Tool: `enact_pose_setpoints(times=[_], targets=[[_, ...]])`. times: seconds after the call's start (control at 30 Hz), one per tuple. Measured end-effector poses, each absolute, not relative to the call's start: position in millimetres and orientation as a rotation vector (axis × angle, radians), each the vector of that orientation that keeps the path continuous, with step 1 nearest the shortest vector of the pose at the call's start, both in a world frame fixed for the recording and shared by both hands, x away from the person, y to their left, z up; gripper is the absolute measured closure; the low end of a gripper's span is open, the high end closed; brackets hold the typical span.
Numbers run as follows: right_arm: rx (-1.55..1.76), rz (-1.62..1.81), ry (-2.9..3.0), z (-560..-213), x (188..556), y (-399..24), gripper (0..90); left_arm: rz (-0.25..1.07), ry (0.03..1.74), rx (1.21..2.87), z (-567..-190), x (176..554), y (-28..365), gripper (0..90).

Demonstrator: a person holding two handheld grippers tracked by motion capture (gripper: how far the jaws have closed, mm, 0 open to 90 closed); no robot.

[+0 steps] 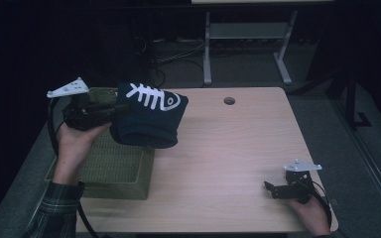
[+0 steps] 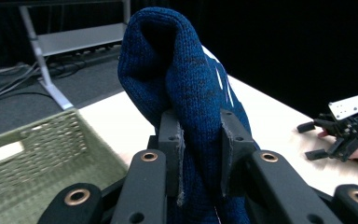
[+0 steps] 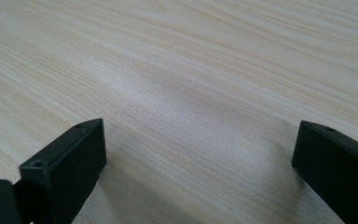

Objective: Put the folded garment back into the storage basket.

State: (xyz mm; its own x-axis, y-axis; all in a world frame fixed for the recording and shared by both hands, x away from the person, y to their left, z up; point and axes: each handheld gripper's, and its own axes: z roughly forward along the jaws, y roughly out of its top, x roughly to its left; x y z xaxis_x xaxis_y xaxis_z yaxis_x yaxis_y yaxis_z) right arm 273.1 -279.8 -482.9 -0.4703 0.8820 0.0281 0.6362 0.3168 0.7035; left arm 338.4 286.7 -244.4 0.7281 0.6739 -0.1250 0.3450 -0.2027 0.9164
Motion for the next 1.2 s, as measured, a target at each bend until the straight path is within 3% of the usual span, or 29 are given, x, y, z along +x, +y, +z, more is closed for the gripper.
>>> enact_pose_setpoints(times=[0.6,1.2], targets=[[1.359,0.937,2.223,-483.0,273.4,-279.7,2.5,0.46,0.866,1.771,-231.8,319.8,344.6,74.0],[1.359,0.936,2.223,-483.1,273.6,-279.7,2.5,0.46,0.968,1.783,-263.2,311.6,382.1,74.0]])
